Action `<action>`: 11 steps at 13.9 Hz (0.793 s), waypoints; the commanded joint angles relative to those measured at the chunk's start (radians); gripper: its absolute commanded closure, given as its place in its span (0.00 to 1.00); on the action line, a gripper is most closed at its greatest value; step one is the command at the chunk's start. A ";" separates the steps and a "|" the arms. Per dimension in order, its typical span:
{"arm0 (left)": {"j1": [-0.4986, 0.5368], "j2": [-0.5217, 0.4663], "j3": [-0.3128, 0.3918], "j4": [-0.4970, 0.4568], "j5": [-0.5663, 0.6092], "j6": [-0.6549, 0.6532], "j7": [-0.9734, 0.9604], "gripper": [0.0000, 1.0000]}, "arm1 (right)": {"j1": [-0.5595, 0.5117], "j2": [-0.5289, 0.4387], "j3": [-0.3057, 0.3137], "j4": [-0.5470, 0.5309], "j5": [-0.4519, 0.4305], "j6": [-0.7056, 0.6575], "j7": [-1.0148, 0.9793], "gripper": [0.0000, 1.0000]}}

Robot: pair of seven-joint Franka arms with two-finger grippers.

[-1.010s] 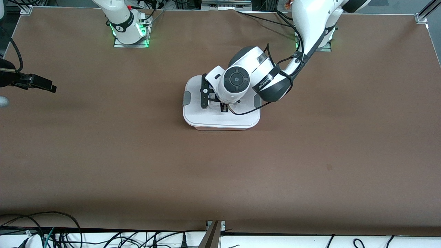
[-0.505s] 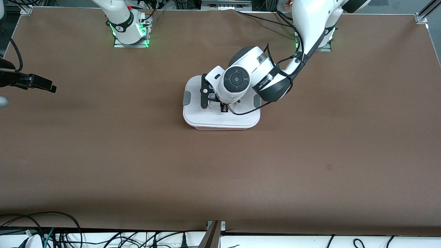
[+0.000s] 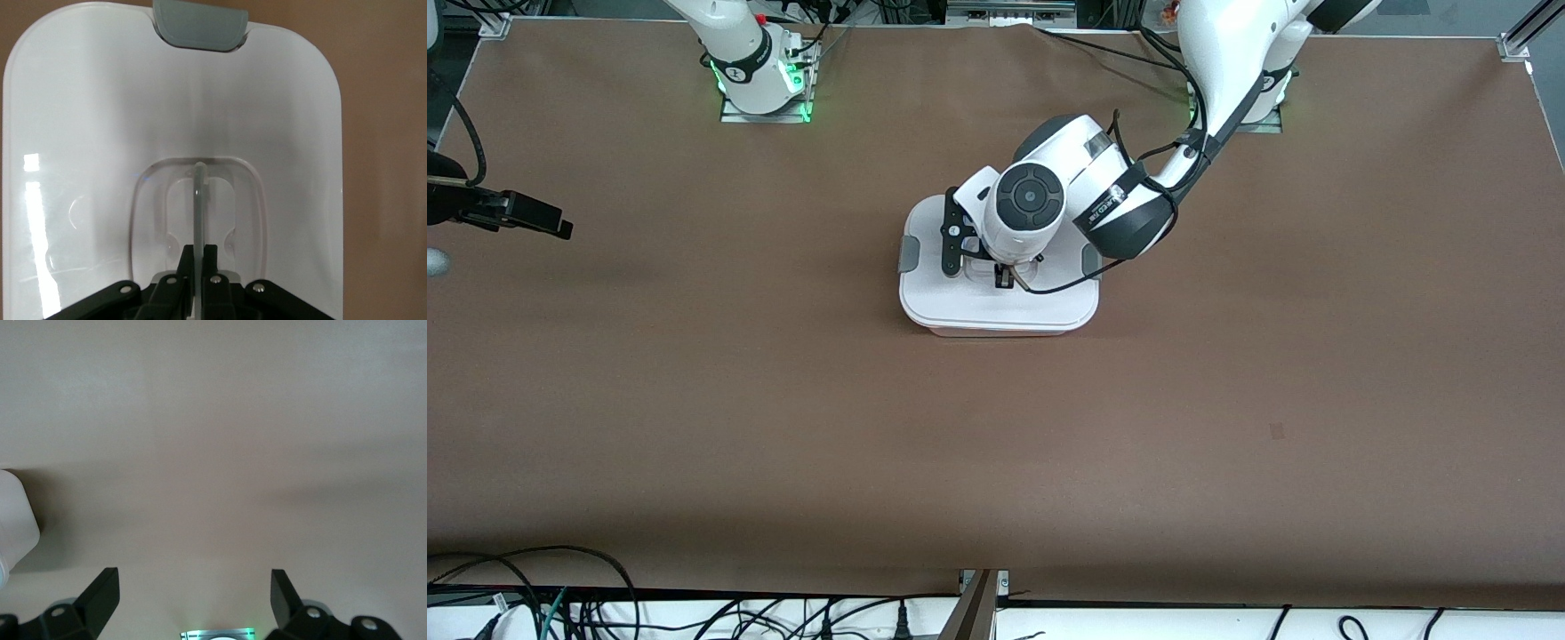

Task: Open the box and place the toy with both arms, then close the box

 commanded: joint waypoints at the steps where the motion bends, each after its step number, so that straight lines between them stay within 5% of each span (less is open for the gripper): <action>1: -0.004 -0.019 0.004 -0.026 0.029 -0.027 -0.014 0.01 | -0.005 0.007 0.006 0.022 0.001 -0.004 -0.010 0.00; 5: 0.009 -0.031 0.004 -0.014 0.023 -0.030 -0.015 0.00 | -0.005 0.007 0.006 0.022 0.003 -0.001 -0.010 0.00; 11: 0.103 -0.199 0.009 -0.011 0.026 -0.211 -0.173 0.00 | -0.005 0.007 0.004 0.022 0.003 0.002 -0.010 0.00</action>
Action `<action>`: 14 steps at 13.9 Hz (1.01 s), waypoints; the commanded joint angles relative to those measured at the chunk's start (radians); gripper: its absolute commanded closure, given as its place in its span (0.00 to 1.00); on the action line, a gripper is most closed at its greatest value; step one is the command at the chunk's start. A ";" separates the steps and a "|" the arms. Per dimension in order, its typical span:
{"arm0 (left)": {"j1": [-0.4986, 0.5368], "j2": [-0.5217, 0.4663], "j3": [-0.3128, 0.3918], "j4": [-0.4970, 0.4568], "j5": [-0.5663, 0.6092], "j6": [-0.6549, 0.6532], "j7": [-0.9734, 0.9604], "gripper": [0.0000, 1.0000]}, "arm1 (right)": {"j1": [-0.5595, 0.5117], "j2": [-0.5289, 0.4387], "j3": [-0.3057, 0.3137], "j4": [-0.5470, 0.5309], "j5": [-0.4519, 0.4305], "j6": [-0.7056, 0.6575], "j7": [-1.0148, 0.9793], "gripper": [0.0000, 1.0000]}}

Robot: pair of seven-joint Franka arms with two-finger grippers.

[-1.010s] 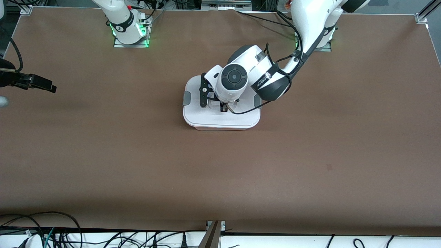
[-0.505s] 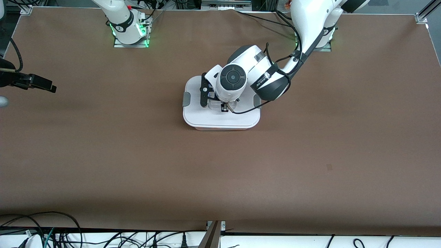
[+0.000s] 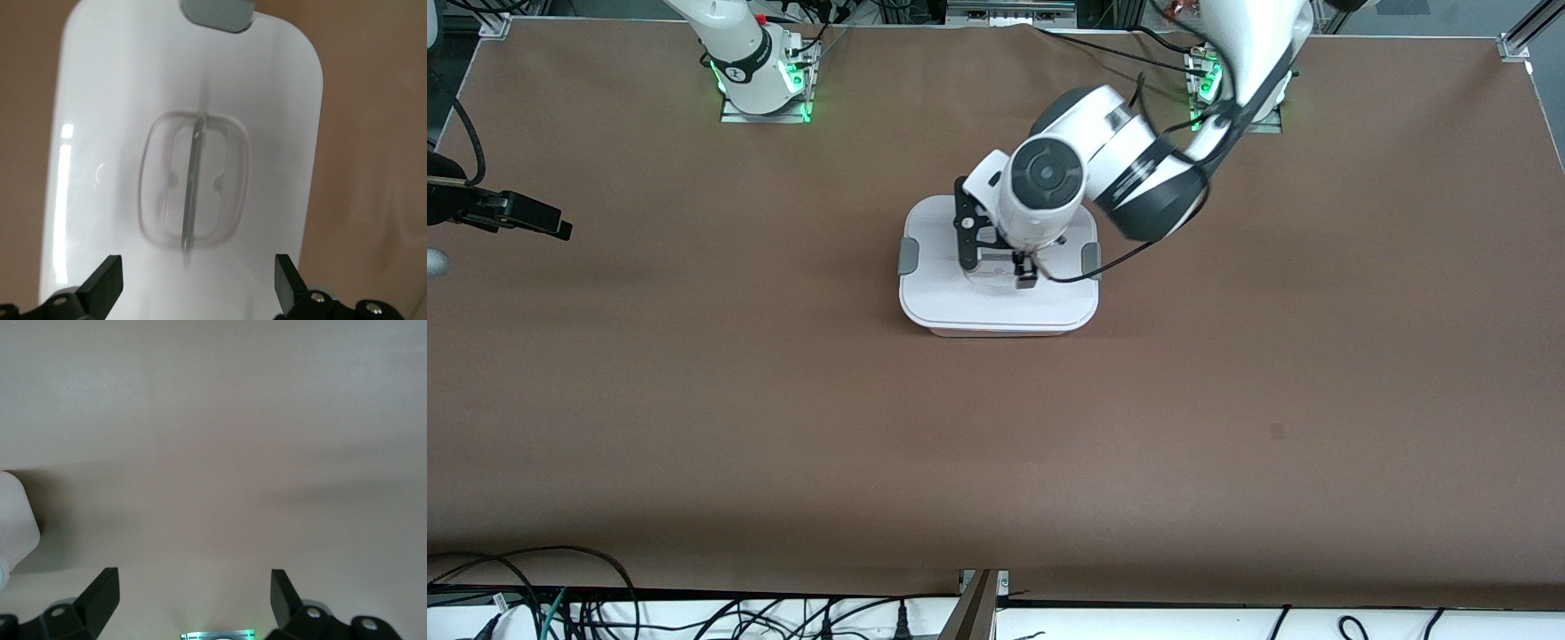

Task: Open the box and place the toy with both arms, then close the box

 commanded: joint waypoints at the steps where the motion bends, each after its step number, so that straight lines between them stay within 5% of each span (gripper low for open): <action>1: 0.091 -0.098 -0.001 -0.022 0.025 -0.070 -0.033 0.00 | -0.005 0.007 0.005 0.020 0.002 -0.003 -0.010 0.00; 9: 0.336 -0.176 0.016 0.019 0.156 -0.221 -0.102 0.00 | -0.005 0.007 0.004 0.020 0.002 0.002 -0.010 0.00; 12: 0.337 -0.211 0.088 0.033 0.170 -0.224 -0.105 0.00 | -0.005 0.007 0.004 0.020 0.002 0.002 -0.010 0.00; 14: 0.340 -0.300 0.151 -0.063 0.162 -0.163 -0.190 0.00 | -0.005 0.007 0.004 0.020 0.002 0.002 -0.010 0.00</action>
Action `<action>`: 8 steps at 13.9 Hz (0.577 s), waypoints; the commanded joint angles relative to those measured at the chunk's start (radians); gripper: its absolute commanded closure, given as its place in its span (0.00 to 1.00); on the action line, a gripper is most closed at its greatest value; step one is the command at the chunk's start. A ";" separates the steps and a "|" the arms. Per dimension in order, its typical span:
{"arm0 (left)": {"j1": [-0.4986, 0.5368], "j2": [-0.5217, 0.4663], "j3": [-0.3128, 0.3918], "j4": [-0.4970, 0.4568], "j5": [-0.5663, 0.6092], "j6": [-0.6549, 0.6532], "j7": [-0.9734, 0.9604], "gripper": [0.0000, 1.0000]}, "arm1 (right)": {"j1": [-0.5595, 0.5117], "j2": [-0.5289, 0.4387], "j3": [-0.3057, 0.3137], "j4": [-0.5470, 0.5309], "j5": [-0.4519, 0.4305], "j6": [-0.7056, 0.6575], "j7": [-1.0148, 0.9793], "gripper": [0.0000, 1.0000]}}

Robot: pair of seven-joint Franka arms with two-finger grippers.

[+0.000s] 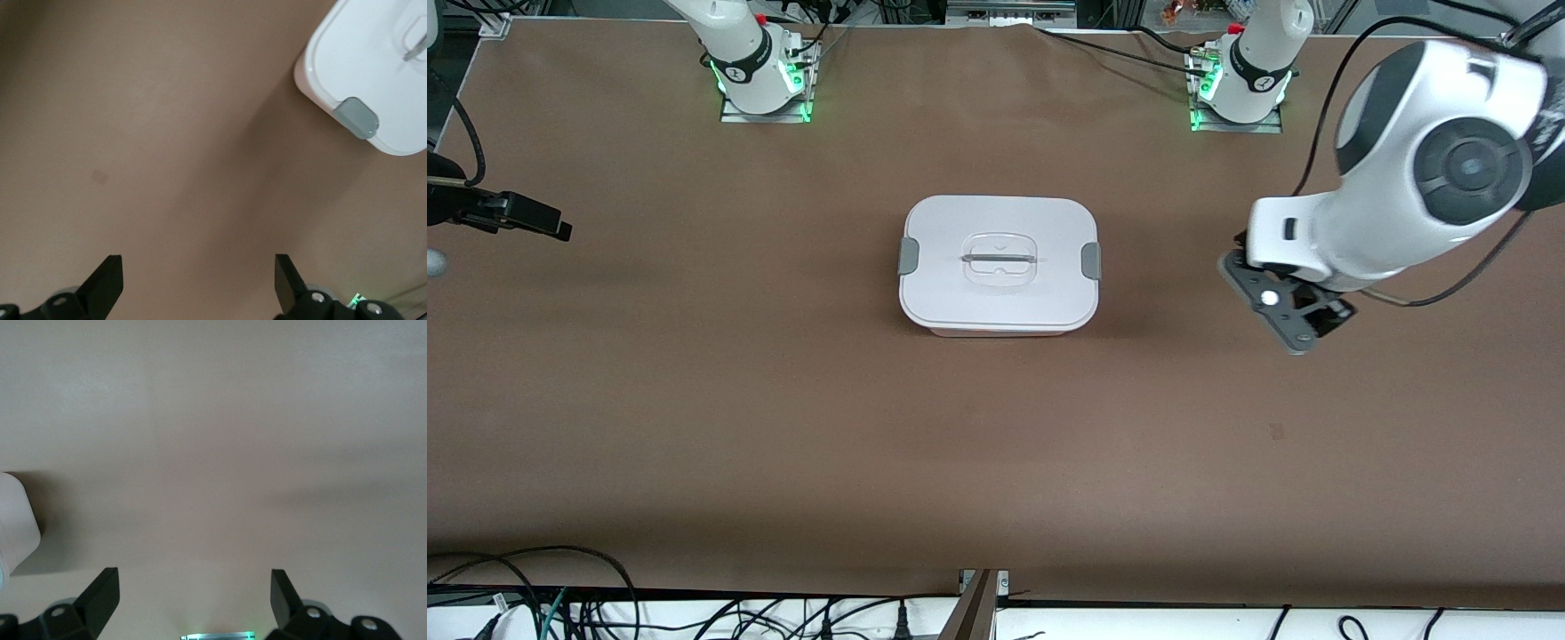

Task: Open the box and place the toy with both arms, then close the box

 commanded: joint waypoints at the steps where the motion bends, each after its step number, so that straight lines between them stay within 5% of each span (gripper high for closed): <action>1: -0.004 -0.132 0.069 -0.136 0.013 0.084 -0.122 0.00 | -0.005 0.008 0.003 0.019 0.002 -0.003 -0.010 0.00; 4: 0.005 -0.259 0.083 -0.320 -0.015 0.260 -0.304 0.00 | -0.005 0.007 0.003 0.019 0.002 0.003 -0.010 0.00; 8: 0.007 -0.371 0.140 -0.447 -0.059 0.290 -0.601 0.00 | -0.004 0.008 0.003 0.019 0.002 0.005 -0.010 0.00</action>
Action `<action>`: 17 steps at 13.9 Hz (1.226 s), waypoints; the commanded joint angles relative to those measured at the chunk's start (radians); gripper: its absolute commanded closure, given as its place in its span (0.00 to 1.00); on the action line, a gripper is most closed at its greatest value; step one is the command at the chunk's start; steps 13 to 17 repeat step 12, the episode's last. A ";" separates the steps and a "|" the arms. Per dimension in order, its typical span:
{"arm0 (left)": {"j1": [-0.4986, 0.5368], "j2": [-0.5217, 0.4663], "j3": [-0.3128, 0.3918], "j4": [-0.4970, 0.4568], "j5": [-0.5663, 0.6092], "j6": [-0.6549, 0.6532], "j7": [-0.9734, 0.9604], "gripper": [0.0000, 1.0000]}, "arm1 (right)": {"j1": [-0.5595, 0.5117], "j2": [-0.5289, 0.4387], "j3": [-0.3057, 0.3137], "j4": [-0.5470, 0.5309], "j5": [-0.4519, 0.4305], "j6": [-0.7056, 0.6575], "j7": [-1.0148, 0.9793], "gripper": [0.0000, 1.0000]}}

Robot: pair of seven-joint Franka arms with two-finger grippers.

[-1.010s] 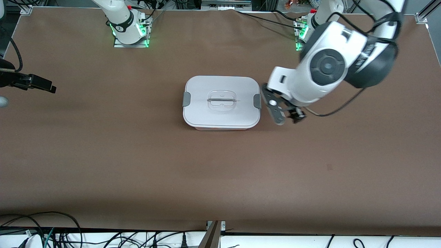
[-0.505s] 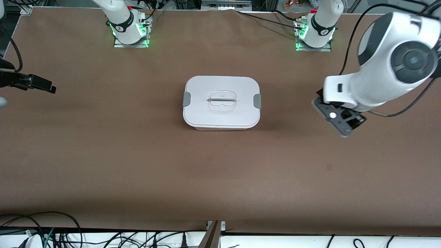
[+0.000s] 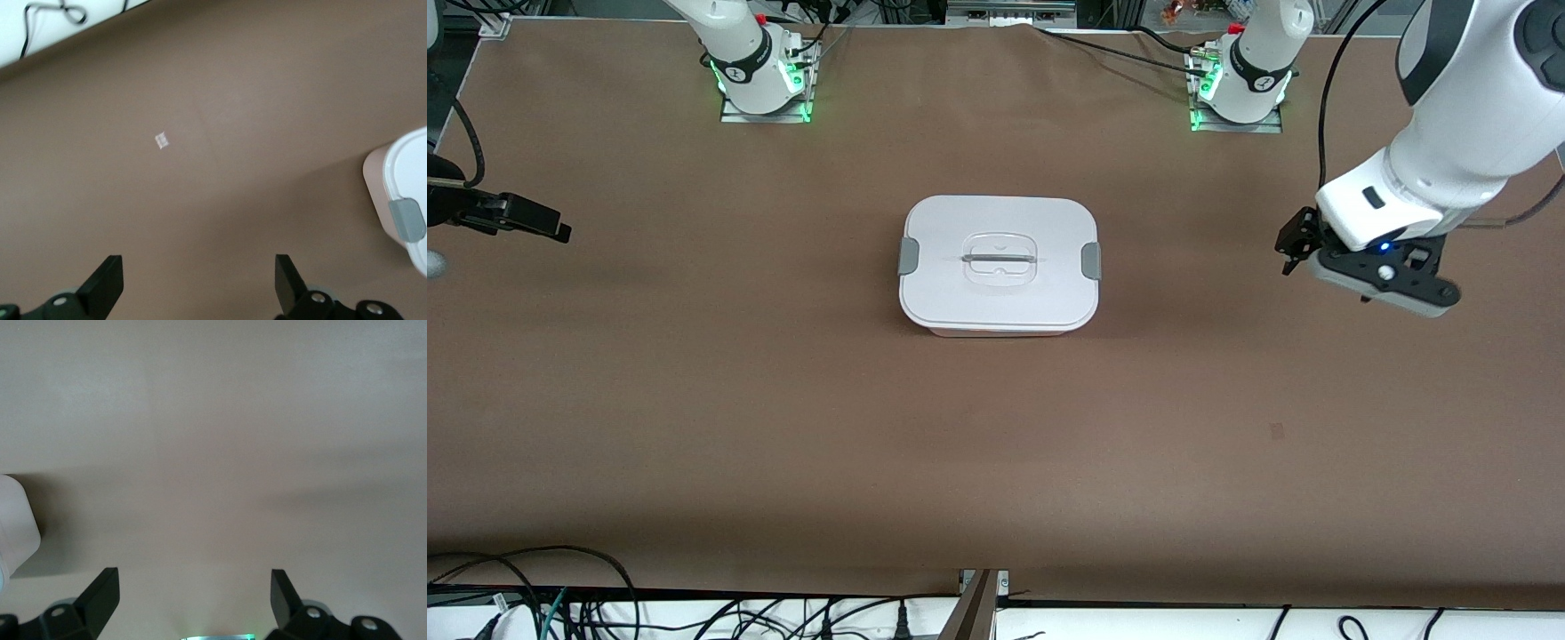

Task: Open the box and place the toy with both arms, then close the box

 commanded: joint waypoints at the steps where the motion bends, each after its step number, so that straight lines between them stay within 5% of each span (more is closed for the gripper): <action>1: 0.005 -0.116 0.066 -0.132 -0.028 0.042 -0.108 0.00 | -0.005 0.007 0.003 0.019 0.004 -0.004 -0.010 0.00; 17: 0.038 -0.115 0.088 -0.101 -0.030 -0.053 -0.098 0.00 | -0.004 0.007 0.003 0.017 0.004 0.003 -0.008 0.00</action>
